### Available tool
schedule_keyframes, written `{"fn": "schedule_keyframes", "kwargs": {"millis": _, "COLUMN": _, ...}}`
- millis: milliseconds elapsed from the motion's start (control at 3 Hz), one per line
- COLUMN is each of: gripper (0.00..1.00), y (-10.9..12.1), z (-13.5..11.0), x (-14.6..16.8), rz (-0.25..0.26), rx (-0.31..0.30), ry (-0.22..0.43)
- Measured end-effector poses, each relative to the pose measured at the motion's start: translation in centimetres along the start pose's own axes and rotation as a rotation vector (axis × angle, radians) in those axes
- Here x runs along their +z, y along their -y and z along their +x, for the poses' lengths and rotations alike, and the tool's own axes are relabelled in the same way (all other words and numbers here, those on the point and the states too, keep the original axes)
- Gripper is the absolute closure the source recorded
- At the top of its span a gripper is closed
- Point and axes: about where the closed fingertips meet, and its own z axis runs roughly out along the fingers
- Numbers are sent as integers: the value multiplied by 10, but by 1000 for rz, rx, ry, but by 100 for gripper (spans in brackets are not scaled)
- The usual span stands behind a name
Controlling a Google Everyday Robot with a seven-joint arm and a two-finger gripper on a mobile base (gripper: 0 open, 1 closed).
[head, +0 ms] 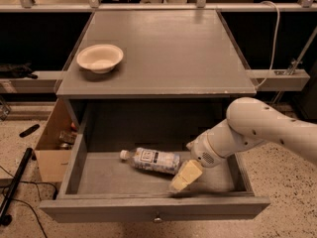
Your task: Pick blue plastic bottle from top drawer and place on counter
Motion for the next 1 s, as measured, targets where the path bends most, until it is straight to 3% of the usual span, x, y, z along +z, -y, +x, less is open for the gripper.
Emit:
{"fn": "schedule_keyframes", "kwargs": {"millis": 333, "gripper": 0, "y": 31, "z": -31, "x": 7, "rz": 44, "rx": -29, "ry": -39}}
{"fn": "schedule_keyframes", "kwargs": {"millis": 1000, "gripper": 0, "y": 32, "z": -35, "x": 12, "rz": 58, "rx": -39, "ry": -34}}
